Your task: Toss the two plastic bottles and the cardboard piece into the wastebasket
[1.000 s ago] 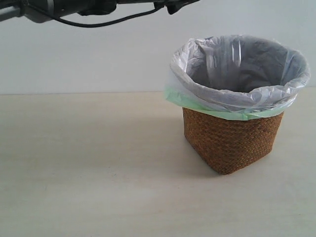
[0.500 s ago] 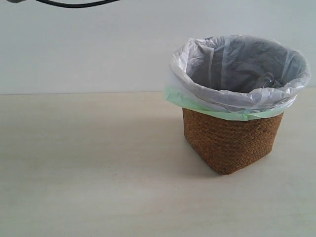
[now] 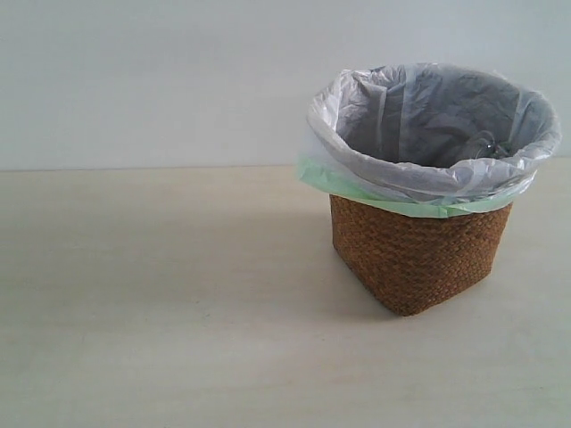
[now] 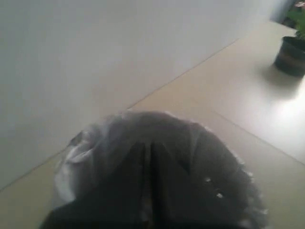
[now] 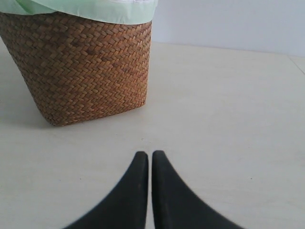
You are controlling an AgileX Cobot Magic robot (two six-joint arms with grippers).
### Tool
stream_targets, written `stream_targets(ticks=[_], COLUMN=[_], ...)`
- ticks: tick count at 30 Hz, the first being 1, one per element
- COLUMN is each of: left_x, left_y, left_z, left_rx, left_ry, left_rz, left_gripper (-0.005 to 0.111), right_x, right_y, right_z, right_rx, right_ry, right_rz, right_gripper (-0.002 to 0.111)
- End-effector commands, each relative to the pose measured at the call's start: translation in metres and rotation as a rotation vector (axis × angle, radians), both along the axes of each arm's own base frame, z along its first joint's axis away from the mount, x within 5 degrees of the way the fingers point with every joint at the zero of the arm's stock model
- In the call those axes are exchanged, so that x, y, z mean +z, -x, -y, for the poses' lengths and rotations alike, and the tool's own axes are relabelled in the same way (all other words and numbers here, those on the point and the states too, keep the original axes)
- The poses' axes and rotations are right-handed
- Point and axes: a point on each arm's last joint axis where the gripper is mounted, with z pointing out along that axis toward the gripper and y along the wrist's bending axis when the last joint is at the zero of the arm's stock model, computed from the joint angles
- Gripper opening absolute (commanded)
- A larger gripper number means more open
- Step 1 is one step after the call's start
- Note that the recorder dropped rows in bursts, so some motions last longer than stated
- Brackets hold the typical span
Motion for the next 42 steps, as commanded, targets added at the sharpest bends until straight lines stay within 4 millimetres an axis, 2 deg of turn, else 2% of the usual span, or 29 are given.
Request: stream_targets(ticks=[1, 6, 11, 15, 16, 18, 19, 20, 23, 28, 32, 36, 42], left_x=[0.017, 0.038, 0.066, 0.082, 0.087, 0.088, 0.086, 0.084, 0.068, 0.040, 0.025, 0.002, -0.002], left_y=[0.013, 0.038, 0.073, 0.109, 0.129, 0.157, 0.176, 0.183, 0.223, 0.268, 0.287, 0.301, 0.302], left_z=[-0.024, -0.056, -0.099, -0.128, -0.141, -0.157, -0.168, -0.173, -0.195, -0.220, -0.230, -0.236, -0.235], left_rx=[0.089, 0.151, 0.216, 0.255, 0.273, 0.292, 0.304, 0.309, 0.327, 0.333, 0.332, 0.330, 0.323], left_ry=[-0.126, -0.169, -0.146, -0.101, -0.067, -0.017, 0.014, 0.025, 0.077, 0.107, 0.121, 0.167, 0.148], left_rz=[0.029, 0.086, 0.152, 0.221, 0.264, 0.327, 0.369, 0.384, 0.446, 0.484, 0.494, 0.322, 0.290], left_gripper=[0.004, 0.004, 0.004, 0.004, 0.004, 0.004, 0.004, 0.004, 0.004, 0.004, 0.004, 0.004, 0.004], right_x=[0.001, 0.001, 0.001, 0.001, 0.001, 0.001, 0.001, 0.001, 0.001, 0.001, 0.001, 0.001, 0.001], right_y=[0.000, 0.000, 0.000, 0.000, 0.000, 0.000, 0.000, 0.000, 0.000, 0.000, 0.000, 0.000, 0.000], right_z=[0.000, 0.000, 0.000, 0.000, 0.000, 0.000, 0.000, 0.000, 0.000, 0.000, 0.000, 0.000, 0.000], right_rx=[-0.004, -0.004, -0.004, -0.004, -0.004, -0.004, -0.004, -0.004, -0.004, -0.004, -0.004, -0.004, -0.004], right_ry=[0.001, 0.001, 0.001, 0.001, 0.001, 0.001, 0.001, 0.001, 0.001, 0.001, 0.001, 0.001, 0.001], right_rz=[0.010, 0.010, 0.010, 0.010, 0.010, 0.010, 0.010, 0.010, 0.010, 0.010, 0.010, 0.010, 0.010], right_gripper=[0.000, 0.000, 0.000, 0.000, 0.000, 0.000, 0.000, 0.000, 0.000, 0.000, 0.000, 0.000, 0.000])
